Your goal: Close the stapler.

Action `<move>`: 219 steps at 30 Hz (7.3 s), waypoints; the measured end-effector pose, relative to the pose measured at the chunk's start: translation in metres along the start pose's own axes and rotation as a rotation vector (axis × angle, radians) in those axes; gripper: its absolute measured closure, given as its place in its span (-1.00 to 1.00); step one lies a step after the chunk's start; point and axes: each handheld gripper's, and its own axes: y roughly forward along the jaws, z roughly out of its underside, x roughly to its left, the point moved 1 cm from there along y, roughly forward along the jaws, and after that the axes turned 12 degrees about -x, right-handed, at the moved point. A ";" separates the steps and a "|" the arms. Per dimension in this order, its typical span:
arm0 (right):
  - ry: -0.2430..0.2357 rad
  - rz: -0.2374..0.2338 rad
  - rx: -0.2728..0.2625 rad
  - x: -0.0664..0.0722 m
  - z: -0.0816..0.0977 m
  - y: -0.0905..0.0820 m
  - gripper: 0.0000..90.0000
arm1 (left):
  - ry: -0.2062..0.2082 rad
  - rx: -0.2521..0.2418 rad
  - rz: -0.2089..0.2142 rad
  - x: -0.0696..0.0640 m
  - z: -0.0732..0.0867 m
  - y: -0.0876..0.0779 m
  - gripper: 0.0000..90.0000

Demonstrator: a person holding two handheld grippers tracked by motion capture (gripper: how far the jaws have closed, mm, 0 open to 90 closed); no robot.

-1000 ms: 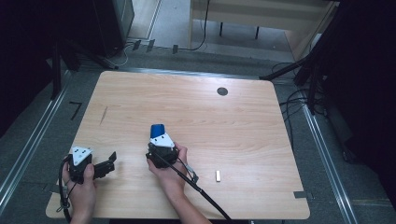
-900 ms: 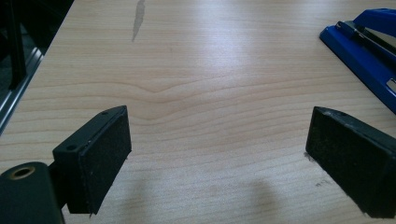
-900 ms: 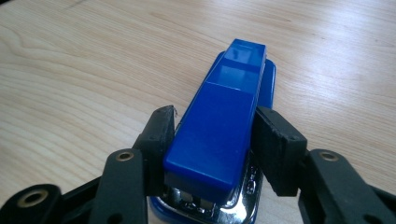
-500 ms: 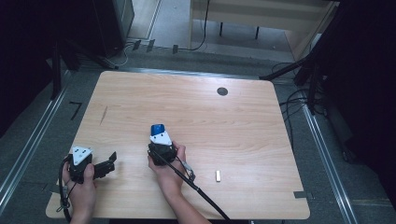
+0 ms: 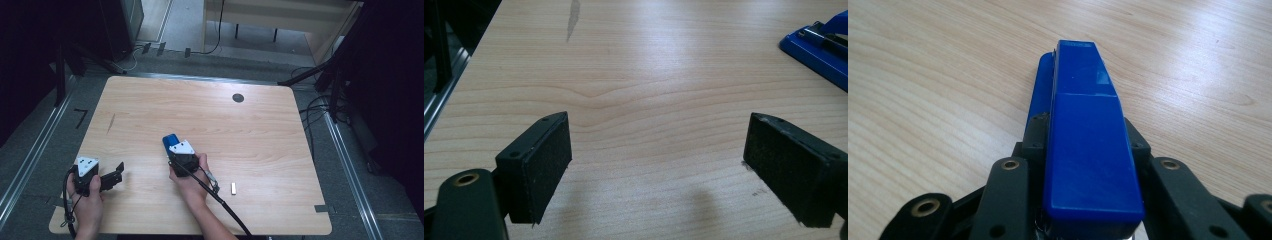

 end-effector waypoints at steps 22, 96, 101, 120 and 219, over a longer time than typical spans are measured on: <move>-0.137 -0.254 -0.046 -0.030 0.011 -0.034 0.50 | -0.006 -0.006 0.004 0.001 0.000 -0.001 -0.72; 0.034 -0.230 -0.040 -0.081 0.059 -0.110 1.00 | 0.044 0.023 0.392 -0.085 -0.005 0.005 0.24; 0.030 -0.216 -0.041 -0.085 0.059 -0.109 1.00 | 0.039 0.027 0.419 -0.094 -0.005 0.008 0.51; 0.068 -0.188 -0.029 -0.108 0.054 -0.118 1.00 | 0.144 0.103 0.587 -0.166 0.001 0.025 1.00; 0.000 -0.279 -0.191 -0.080 -0.022 -0.107 1.00 | 0.273 0.091 0.592 -0.201 0.002 0.041 1.00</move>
